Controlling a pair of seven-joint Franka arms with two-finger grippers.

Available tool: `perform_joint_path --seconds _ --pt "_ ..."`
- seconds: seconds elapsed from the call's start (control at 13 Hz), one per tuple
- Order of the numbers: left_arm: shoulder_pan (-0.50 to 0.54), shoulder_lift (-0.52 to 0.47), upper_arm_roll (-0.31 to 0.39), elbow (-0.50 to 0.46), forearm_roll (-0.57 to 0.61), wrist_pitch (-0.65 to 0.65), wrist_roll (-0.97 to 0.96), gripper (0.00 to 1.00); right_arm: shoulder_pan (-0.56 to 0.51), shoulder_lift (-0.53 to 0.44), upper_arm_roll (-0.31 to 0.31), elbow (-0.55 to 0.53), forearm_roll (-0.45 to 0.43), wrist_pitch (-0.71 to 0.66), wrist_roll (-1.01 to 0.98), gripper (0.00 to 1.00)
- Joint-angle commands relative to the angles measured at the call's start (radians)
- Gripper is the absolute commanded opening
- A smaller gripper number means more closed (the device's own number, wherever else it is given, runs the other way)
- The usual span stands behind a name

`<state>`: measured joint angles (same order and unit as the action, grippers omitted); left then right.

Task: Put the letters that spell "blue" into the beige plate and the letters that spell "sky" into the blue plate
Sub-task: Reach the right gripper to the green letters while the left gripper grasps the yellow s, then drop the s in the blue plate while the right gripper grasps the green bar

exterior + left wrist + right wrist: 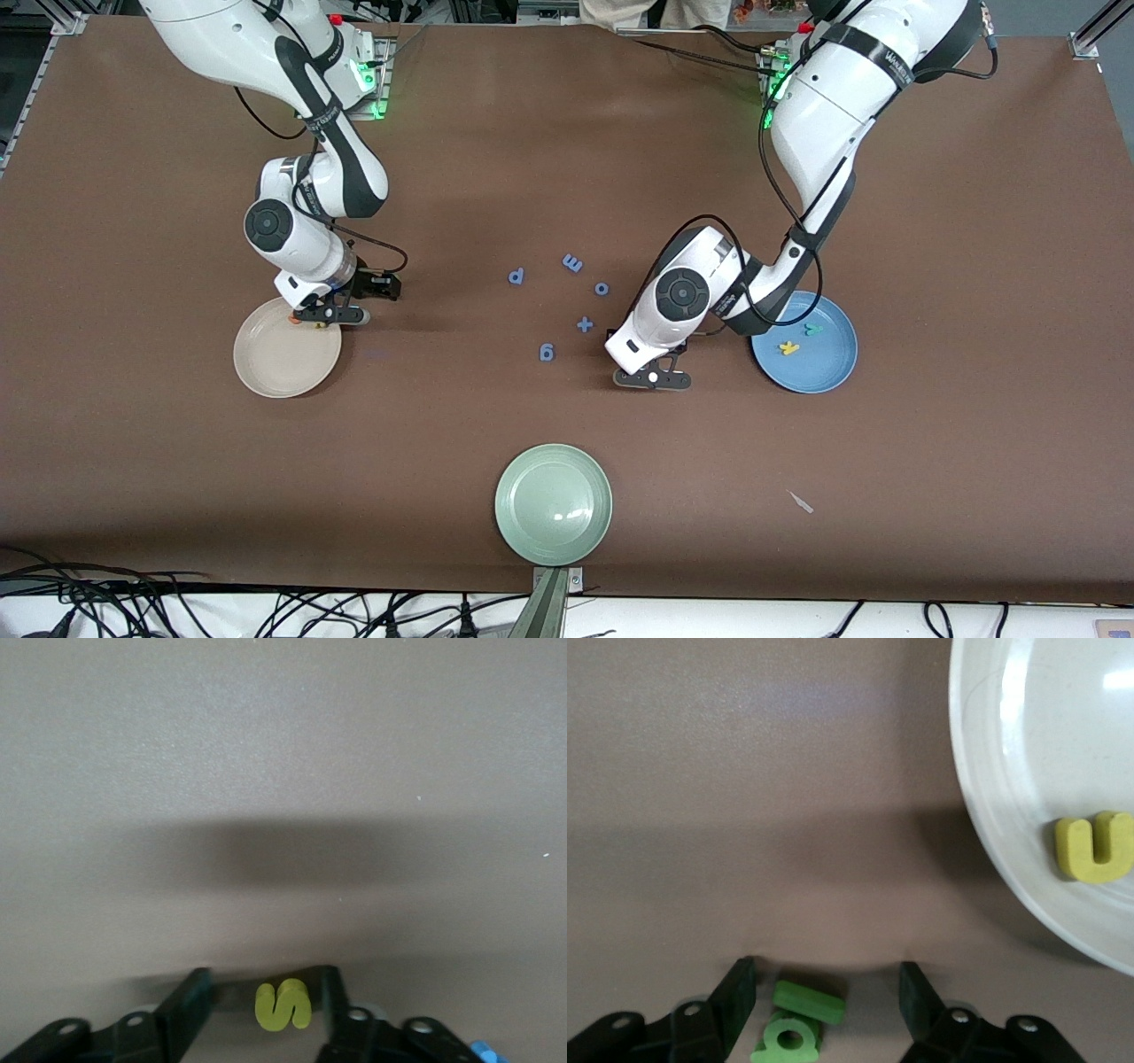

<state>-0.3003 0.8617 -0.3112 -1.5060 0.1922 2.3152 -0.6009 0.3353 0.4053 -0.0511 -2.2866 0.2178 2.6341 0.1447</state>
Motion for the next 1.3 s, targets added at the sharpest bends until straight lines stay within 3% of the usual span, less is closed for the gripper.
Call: perform_joint_path --seconds 0.0,0.38,0.54,0.69,0.92,1.23 --pt "-0.007 -0.004 0.003 -0.031 0.003 0.003 -0.003 0.53 0.008 -0.005 0.005 -0.019 0.015 0.02 0.028 0.75" --pt "-0.008 -0.006 0.003 -0.053 0.003 0.003 -0.005 0.44 0.016 -0.005 0.01 -0.021 0.017 0.018 0.036 0.75" --pt "-0.007 -0.009 0.001 -0.053 0.003 0.001 -0.005 0.21 0.016 -0.005 0.011 -0.021 0.017 0.018 0.036 0.74" --pt "-0.003 -0.013 0.001 -0.051 0.003 0.0 -0.004 0.11 0.016 -0.005 0.011 -0.025 0.015 0.02 0.036 0.65" --pt "0.01 -0.052 0.004 -0.039 0.004 -0.101 0.009 0.11 0.017 -0.006 0.011 -0.025 0.015 0.02 0.035 0.4" --pt "0.133 -0.154 0.004 -0.036 0.004 -0.333 0.264 0.12 0.016 -0.011 0.011 -0.024 0.015 0.015 0.033 0.36"
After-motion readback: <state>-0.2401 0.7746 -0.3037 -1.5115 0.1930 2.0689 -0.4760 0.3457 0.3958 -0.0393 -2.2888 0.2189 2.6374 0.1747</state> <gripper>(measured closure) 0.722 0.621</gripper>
